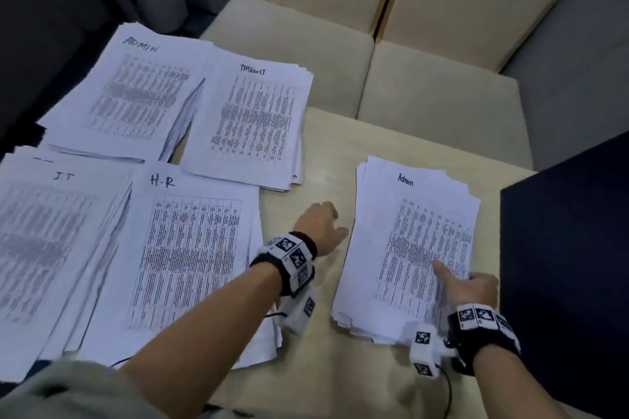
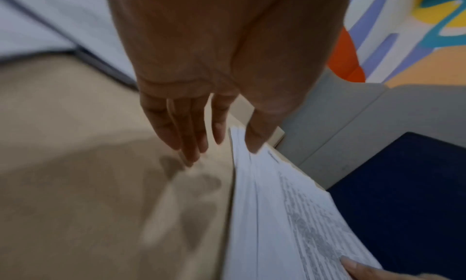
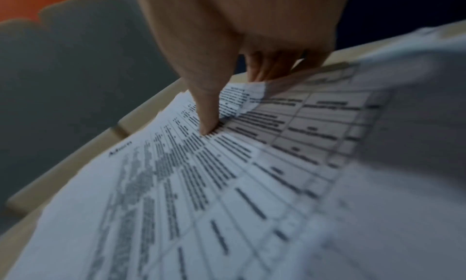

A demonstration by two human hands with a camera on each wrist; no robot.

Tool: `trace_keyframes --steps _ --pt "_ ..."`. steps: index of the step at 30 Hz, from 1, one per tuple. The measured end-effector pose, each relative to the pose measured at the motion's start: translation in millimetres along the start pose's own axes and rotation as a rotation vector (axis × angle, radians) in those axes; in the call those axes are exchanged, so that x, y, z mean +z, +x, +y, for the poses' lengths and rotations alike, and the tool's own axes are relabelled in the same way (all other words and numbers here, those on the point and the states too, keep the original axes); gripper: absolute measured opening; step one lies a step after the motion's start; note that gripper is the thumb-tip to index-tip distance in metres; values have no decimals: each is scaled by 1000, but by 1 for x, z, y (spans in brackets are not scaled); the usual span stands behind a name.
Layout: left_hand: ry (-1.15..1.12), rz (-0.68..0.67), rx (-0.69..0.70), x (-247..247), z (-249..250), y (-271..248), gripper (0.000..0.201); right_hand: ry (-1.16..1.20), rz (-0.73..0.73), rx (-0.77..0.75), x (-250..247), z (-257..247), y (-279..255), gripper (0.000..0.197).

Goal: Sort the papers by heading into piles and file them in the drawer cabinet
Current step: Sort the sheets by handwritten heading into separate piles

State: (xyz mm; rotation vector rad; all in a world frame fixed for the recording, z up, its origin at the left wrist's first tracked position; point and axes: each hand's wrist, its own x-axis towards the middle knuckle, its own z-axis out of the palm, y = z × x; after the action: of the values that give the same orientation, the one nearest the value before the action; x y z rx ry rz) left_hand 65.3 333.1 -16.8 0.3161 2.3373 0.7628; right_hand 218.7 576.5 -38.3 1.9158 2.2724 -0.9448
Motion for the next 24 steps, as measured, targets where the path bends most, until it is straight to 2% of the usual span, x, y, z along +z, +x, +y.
trace_keyframes --steps 3,4,7,9,11,13,18,19,21,24 --pt "-31 -6 -30 26 3 -6 39 66 39 -83 -25 19 -3 35" --pt "-18 -1 -16 31 4 -8 39 66 63 -124 -32 25 -4 26" --pt "72 43 33 41 13 -11 39 132 110 -180 -46 37 -7 20" --pt "160 69 41 47 21 -15 42 266 31 -151 -52 45 -9 14" --pt "242 101 69 53 27 -18 45 413 -83 -152 -56 46 -14 34" --pt "303 120 85 60 37 -18 47 489 -193 -148 -60 44 -15 41" --pt "327 105 -68 74 58 -16 55 541 -311 -92 -64 42 1 22" --pt "309 93 -106 77 61 -15 52 552 -348 -101 -65 43 4 18" --pt "251 50 -147 78 66 -13 37 538 -421 -121 -66 46 13 28" --pt "157 4 -96 77 69 -14 13 403 -407 -133 -66 45 27 36"
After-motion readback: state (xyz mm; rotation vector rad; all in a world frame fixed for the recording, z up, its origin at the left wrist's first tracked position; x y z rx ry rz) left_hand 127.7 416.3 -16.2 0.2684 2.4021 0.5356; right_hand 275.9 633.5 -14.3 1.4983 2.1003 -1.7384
